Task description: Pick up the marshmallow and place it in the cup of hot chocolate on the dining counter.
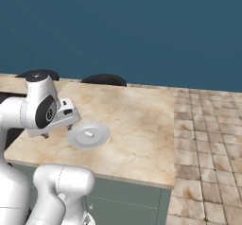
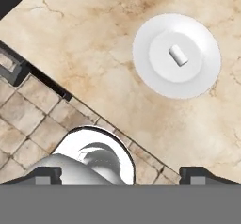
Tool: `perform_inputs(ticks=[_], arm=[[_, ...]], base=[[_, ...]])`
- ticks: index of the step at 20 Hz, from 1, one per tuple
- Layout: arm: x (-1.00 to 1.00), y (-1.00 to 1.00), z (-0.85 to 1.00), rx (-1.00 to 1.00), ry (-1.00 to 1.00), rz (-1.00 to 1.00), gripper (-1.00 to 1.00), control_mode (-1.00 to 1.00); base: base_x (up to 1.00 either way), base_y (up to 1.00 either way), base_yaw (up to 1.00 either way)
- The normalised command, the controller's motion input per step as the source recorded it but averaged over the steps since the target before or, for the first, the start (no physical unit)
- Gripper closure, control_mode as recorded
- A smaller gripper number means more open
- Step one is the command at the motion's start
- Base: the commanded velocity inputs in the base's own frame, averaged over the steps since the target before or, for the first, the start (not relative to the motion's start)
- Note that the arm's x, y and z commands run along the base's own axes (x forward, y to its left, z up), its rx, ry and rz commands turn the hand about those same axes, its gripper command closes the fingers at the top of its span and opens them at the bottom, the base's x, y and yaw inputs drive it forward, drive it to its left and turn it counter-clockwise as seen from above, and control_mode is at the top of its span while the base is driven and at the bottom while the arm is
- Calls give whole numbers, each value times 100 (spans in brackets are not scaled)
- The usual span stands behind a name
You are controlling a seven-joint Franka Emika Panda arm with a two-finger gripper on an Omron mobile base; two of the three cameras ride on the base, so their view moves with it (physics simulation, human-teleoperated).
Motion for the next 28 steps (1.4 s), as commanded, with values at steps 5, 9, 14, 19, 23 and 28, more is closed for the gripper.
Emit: perform_inputs(ticks=[5,9,14,19,23,28], arm=[[32,0,-1,0,19,15,-100,-100],[45,0,-24,0,18,9,-100,-100],[30,0,-30,-6,2,3,-100,-100],[49,0,-42,-4,2,1,-100,-100],[49,0,-38,0,4,1,-100,-100],[39,0,-35,0,0,1,-100,-100]], base=[[0,0,0],[0,0,0],[0,0,0],[0,0,0],[0,0,0],[0,0,0]])
